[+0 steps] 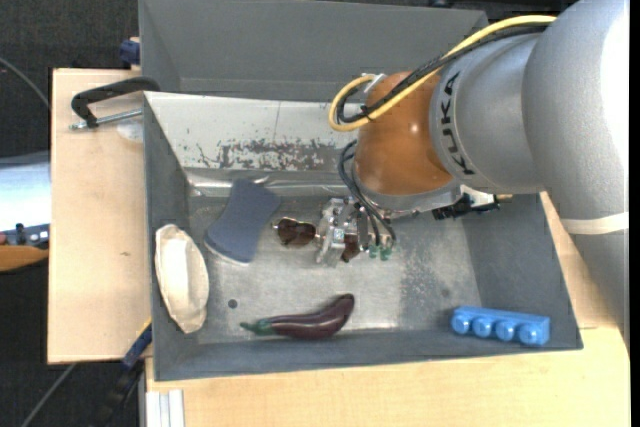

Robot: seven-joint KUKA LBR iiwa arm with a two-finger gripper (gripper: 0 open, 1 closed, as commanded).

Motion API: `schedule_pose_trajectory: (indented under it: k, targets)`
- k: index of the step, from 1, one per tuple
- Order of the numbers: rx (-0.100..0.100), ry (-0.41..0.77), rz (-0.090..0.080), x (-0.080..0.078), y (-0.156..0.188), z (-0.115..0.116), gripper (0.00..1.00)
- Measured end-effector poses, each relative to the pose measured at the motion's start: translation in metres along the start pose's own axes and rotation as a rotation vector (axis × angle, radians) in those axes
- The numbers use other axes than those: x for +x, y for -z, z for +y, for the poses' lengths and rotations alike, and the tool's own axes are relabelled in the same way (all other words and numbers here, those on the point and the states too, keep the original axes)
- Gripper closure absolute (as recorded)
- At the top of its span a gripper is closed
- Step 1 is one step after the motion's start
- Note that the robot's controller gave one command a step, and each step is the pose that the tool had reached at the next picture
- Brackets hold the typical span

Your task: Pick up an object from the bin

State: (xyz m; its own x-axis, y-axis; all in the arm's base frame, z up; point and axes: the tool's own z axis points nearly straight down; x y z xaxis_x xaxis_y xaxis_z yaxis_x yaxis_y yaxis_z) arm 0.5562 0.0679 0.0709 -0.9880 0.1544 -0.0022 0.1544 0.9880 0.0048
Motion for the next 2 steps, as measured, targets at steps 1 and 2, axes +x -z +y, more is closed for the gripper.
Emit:
schedule_pose_trajectory:
  k: [1, 2]
  targets:
    - [0.0, 0.0, 0.0, 0.0, 0.0, 0.0, 1.0]
    - [-0.001, -0.016, -0.002, -0.001, 0.0, 0.0019, 1.0]
